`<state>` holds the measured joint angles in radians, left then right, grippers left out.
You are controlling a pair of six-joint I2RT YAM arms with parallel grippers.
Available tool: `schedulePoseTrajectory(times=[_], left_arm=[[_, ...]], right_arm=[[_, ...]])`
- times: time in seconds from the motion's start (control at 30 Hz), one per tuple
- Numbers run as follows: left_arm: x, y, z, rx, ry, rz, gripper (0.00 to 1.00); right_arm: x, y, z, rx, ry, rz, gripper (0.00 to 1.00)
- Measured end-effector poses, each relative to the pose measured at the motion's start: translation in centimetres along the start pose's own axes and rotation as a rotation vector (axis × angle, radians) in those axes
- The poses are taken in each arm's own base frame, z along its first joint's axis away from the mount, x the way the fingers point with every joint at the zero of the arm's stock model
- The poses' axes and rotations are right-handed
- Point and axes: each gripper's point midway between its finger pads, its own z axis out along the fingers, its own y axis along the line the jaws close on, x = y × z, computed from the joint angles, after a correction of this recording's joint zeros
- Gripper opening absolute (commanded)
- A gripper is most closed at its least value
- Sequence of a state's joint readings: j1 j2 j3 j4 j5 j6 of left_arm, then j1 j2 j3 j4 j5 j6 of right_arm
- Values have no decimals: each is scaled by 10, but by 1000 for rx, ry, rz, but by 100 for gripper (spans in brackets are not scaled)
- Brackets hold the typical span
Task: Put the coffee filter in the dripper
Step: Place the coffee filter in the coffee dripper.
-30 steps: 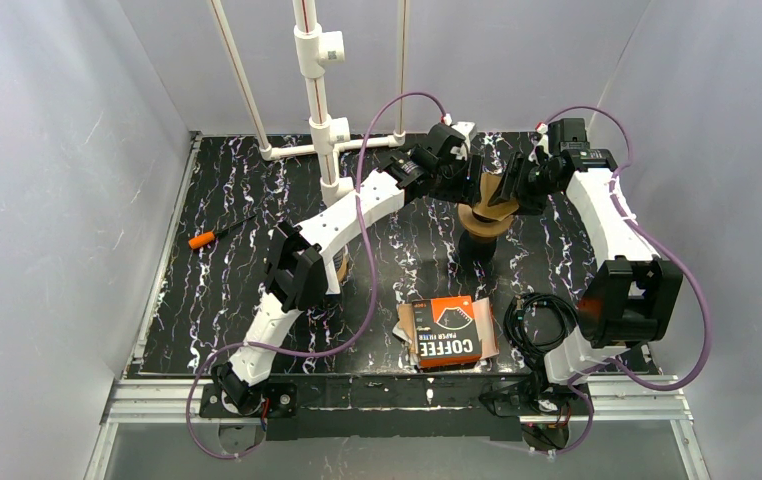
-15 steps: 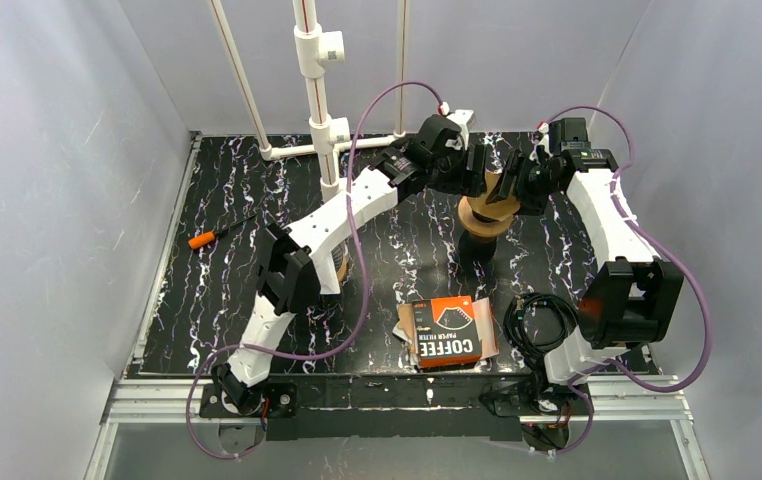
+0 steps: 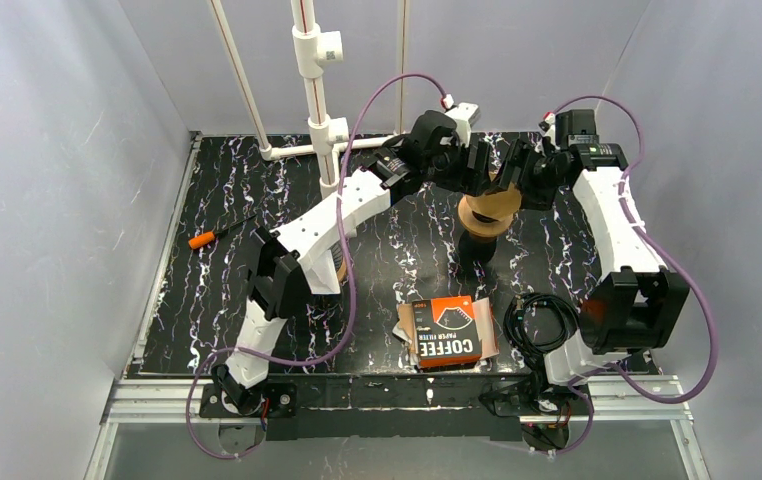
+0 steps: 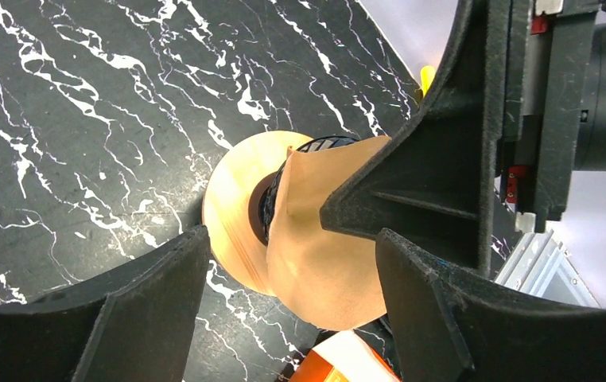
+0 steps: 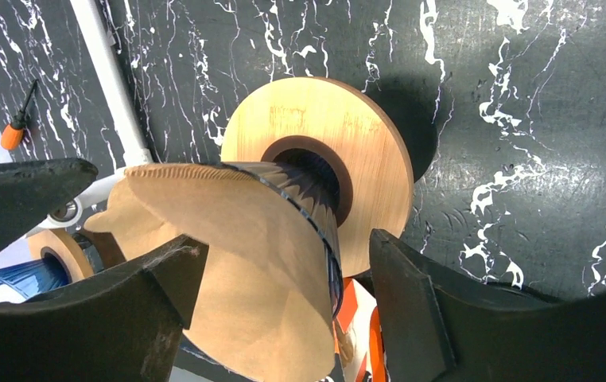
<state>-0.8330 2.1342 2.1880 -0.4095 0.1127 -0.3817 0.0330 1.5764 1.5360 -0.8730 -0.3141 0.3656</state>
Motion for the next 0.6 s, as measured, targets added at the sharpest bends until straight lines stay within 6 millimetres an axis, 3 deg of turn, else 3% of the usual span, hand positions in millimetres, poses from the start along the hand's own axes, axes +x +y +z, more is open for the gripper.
schedulePoseTrajectory(times=[0.33, 0.47, 0.6], left_arm=[[-8, -20, -15, 82, -35, 157, 78], [-11, -44, -33, 138, -68, 280, 81], [-13, -84, -64, 225, -124, 444, 82]], right_arm=[[-8, 12, -38, 15, -71, -28, 88], [-15, 13, -52, 40, -99, -55, 88], [-17, 16, -64, 51, -118, -81, 88]])
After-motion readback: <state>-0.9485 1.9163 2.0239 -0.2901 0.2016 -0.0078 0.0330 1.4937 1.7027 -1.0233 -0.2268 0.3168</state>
